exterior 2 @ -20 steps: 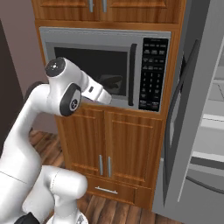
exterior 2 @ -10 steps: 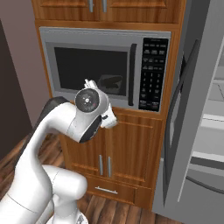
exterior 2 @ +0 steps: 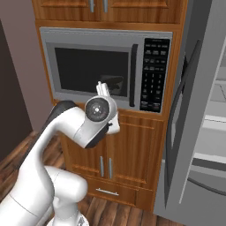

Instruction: Place the tupperware containing the chicken drumstick and corn meal in the microwave. Close the microwave door and press the start button to reheat the meal.

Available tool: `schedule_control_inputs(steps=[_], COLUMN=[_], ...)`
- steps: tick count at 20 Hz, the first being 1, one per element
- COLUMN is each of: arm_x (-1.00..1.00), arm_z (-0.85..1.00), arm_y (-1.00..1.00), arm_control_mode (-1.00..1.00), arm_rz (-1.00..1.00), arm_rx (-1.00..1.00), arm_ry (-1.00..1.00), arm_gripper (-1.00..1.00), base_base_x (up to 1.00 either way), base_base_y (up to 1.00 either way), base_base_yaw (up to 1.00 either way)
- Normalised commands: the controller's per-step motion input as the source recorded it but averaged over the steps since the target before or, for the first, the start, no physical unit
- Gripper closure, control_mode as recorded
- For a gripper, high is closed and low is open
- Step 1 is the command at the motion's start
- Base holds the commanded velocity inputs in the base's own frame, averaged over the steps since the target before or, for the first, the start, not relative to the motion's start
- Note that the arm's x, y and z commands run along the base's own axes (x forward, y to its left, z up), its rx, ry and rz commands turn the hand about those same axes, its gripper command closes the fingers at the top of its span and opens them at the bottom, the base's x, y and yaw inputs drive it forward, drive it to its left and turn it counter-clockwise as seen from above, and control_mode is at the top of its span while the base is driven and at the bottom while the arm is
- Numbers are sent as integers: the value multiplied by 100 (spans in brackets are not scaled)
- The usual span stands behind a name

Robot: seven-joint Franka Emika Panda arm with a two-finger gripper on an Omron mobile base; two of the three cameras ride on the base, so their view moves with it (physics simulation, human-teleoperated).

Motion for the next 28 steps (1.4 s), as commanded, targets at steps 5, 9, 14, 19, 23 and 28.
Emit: schedule_control_inputs(steps=[5, 9, 14, 19, 23, 28], arm_x=[7, 27, 31, 37, 34, 26], arm_z=[-19, -21, -14, -6, -11, -14], arm_y=[-32, -14, -15, -15, -7, -7], arm_control_mode=[-100, -100, -100, -100, -100, -100], arm_rz=[0, -1, -1, -1, 0, 0], arm_rx=[12, 4, 3, 3, 1, 3], arm_ry=[0, 0, 0, 0, 0, 0], arm_gripper=[100, 100, 100, 100, 100, 100], base_base_x=[0, 0, 0, 0, 0, 0], base_base_y=[0, 0, 0, 0, 0, 0], base_base_yaw=[0, 0, 0, 0, 0, 0])
